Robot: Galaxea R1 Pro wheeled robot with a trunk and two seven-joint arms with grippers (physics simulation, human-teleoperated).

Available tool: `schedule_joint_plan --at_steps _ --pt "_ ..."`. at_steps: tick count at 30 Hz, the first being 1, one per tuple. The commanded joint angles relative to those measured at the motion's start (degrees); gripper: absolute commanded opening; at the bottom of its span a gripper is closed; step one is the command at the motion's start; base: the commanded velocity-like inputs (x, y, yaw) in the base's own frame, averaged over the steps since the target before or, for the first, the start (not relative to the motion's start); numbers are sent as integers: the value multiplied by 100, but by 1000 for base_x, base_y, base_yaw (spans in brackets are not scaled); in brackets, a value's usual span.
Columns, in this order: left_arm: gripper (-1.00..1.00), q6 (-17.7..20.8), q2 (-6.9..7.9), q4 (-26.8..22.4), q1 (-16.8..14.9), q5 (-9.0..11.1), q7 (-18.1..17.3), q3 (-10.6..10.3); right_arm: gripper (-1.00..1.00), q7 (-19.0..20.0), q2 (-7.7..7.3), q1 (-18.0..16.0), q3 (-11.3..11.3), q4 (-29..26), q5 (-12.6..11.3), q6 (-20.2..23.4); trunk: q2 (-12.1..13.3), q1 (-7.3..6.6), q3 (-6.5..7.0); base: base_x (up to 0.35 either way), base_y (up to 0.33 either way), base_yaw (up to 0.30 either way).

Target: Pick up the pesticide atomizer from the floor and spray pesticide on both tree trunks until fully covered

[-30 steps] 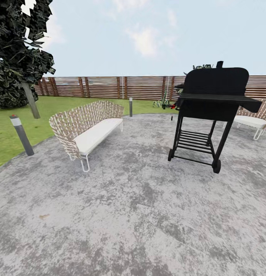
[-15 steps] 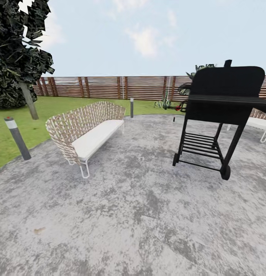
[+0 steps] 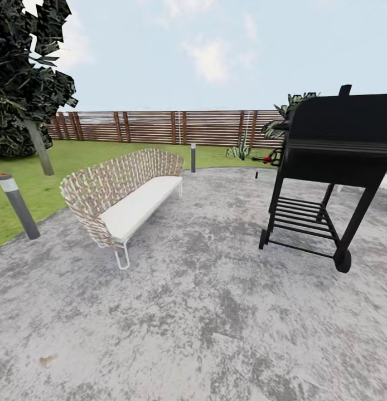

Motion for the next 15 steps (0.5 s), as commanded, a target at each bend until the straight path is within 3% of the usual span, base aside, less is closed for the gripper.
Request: schedule_joint_plan --at_steps 1,15 --pt "100 0 0 0 0 0 -1 0 100 0 0 0 -1 0 0 0 0 0 0 331 98 0" --pt "100 0 0 0 0 -8 -4 0 100 0 0 0 6 0 8 0 0 0 0 332 91 0"
